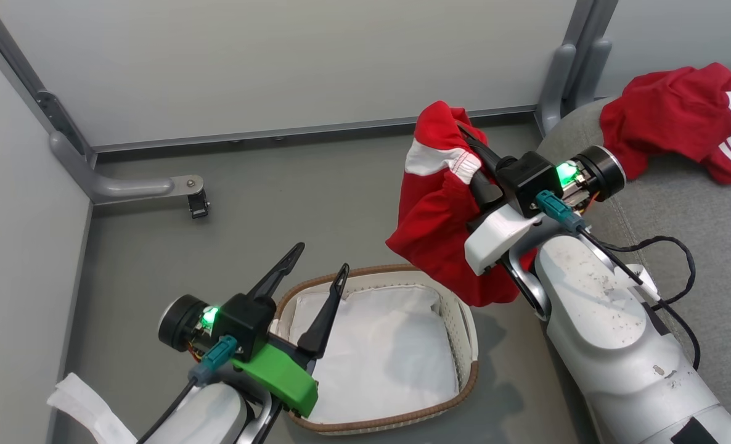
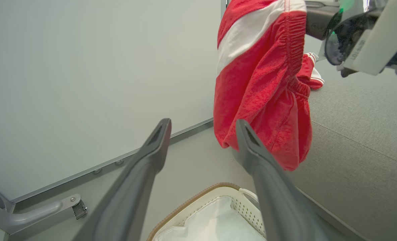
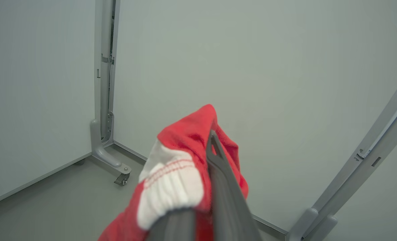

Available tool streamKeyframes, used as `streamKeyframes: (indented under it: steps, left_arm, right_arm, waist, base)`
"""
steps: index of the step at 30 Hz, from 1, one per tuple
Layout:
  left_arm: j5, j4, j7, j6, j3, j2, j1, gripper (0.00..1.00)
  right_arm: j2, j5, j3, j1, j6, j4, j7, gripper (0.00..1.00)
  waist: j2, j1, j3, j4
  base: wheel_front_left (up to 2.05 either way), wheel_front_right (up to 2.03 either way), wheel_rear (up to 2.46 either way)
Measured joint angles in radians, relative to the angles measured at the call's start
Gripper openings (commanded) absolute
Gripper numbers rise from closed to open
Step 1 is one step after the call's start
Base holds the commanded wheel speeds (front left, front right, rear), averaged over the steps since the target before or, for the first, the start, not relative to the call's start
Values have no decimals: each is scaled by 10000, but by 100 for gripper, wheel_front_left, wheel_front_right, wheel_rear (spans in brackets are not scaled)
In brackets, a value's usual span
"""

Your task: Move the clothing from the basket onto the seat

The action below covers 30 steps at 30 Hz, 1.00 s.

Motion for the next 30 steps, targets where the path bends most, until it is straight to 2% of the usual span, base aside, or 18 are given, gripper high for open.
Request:
streamKeyframes:
  steps: [16, 30]
  left_arm:
    - [1043, 178, -29, -677, 1488, -957, 1487, 100]
    - [2059, 472, -29, -1195, 2104, -1244, 1531, 100]
  right_arm:
    - [-42, -535, -878, 127, 0, -545, 0, 0]
    - [-583, -738, -1779, 587, 0, -1147, 0, 0]
  waist:
    - [0, 0, 335, -887]
    - [0, 0, 883, -2574]
  base:
    - [0, 0, 0]
    - [0, 0, 0]
